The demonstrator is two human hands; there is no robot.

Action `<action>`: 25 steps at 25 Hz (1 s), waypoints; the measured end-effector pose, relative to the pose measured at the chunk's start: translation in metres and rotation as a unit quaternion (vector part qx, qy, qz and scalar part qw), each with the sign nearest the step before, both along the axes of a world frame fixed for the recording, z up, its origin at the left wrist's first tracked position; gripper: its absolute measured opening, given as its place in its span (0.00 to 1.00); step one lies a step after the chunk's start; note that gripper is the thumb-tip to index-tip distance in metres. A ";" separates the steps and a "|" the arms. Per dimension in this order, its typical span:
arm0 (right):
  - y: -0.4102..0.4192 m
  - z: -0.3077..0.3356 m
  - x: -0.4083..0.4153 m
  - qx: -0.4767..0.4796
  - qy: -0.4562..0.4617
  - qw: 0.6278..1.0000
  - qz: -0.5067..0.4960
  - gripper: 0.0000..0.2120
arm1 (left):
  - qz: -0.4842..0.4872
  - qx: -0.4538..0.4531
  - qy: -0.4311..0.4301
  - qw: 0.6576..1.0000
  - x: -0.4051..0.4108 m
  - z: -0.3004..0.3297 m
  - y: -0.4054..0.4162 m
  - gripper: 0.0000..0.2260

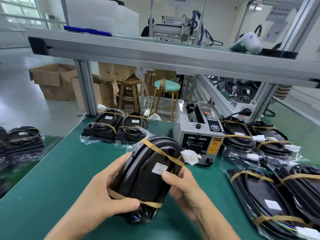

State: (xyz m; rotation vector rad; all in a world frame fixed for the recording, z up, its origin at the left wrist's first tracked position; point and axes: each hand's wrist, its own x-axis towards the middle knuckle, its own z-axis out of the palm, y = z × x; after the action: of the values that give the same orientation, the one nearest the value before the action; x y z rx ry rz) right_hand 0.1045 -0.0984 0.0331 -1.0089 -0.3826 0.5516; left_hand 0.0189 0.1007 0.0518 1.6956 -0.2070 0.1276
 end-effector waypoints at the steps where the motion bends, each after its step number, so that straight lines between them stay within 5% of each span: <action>1: -0.001 0.004 0.002 0.018 0.010 1.000 0.010 0.34 | 0.007 -0.003 0.009 1.000 -0.003 0.000 0.002 0.39; 7: 0.010 0.024 0.018 0.017 -0.073 0.995 -0.064 0.17 | 0.018 -0.075 0.084 0.994 -0.012 -0.010 0.017 0.39; 12: 0.044 0.023 0.025 0.024 -0.124 0.984 -0.125 0.13 | 0.063 -0.139 0.102 0.983 -0.014 -0.019 0.034 0.38; 18: 0.088 0.030 0.041 0.011 -0.076 0.966 -0.246 0.15 | 0.024 -0.134 0.152 0.979 -0.024 -0.038 0.067 0.48; 23: 0.125 0.038 0.050 0.001 -0.034 0.936 -0.350 0.15 | 0.118 -0.322 0.100 0.934 -0.013 -0.038 0.068 0.32; 25: 0.139 0.049 0.054 -0.014 -0.063 0.931 -0.359 0.15 | 0.183 -0.331 0.088 0.922 0.002 -0.030 0.073 0.23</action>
State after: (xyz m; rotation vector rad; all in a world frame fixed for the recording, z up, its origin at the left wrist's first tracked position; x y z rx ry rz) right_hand 0.1586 0.0403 0.0816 -1.1278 -0.0954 -0.1707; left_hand 0.0213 0.1734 0.0220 1.0420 0.2718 0.2881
